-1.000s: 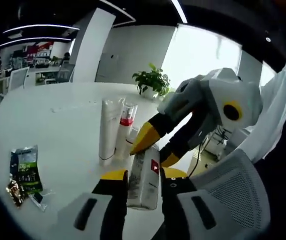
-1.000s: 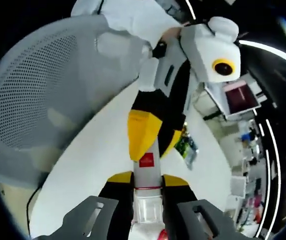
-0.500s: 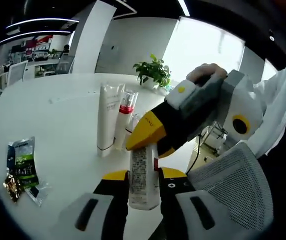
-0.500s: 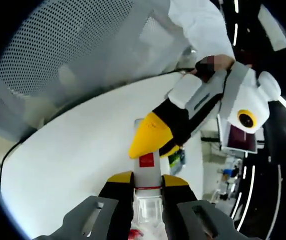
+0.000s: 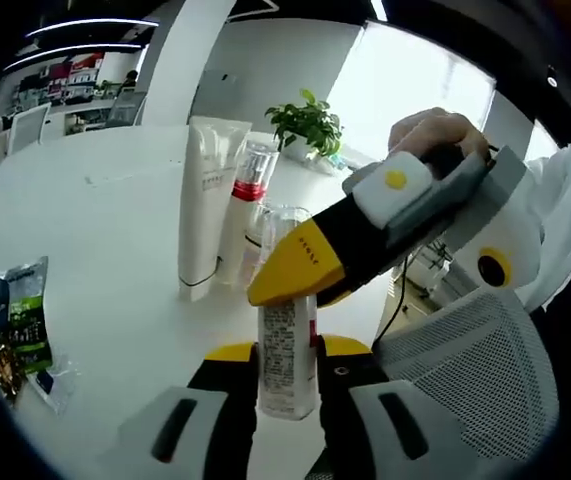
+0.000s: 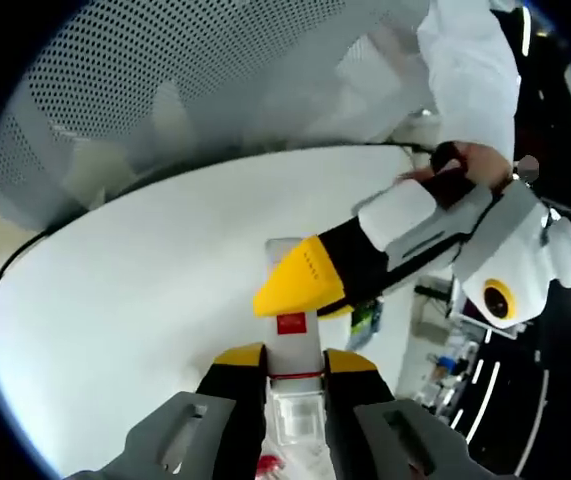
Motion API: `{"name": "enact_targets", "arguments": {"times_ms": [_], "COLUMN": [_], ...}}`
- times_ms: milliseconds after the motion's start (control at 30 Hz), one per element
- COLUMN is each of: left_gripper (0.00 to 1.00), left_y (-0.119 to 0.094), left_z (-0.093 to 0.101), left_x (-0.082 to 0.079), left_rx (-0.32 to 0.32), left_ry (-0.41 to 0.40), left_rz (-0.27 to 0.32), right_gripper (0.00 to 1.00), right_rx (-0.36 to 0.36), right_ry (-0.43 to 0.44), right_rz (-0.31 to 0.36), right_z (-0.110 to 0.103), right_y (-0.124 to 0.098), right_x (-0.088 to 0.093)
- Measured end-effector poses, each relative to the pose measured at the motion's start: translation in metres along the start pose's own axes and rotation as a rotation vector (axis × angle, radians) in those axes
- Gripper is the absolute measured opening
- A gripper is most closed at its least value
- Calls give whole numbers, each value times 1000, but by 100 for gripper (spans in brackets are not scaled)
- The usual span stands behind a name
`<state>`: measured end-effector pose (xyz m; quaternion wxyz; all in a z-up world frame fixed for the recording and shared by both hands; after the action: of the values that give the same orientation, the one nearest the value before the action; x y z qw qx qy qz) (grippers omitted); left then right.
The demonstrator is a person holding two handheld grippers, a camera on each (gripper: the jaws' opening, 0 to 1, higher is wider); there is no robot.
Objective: Arrange the skincare products in the storage area until every visible bottle or jar stands upright without overlapping.
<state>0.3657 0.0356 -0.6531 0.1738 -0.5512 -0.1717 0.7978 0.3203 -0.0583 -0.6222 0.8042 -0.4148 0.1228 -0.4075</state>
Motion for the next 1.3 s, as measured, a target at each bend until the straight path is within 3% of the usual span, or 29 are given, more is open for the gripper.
{"name": "enact_targets", "arguments": {"times_ms": [167,367,533,800,1300], "left_gripper": [18,17,17,17,17], "left_y": [4,7,10,7,3], "left_z": [-11,-13,-10,-10,-9], "left_x": [-6,-16,-20,-19,-22], "left_rx": [6,13,44,85,104], "left_ry": [-42,-4,-36,-63,-95], "left_rz": [24,37,73,95,115], "right_gripper": [15,15,15,24,28], "right_rx": [10,42,61,55,90], "right_ry": [12,67,74,58,110], "right_rz": [-37,-68,-107,-112,-128], "right_z": [1,-1,-5,-13,-13], "right_y": [3,-1,-6,-10,-12], "right_x": [9,19,23,22,30]}}
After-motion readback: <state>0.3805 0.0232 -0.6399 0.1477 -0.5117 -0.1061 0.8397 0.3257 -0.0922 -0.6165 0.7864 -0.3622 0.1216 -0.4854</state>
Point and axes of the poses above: the point that each gripper's makers call its tool centre point, and the gripper's own axes: y roughly forward along the fingers, z roughly to its right, x roughly out of its underside, the point moved 9 cm from there along -y, roughly backward along the fingers, and after that the axes turned 3 degrees about z, right-handed, at the moved point
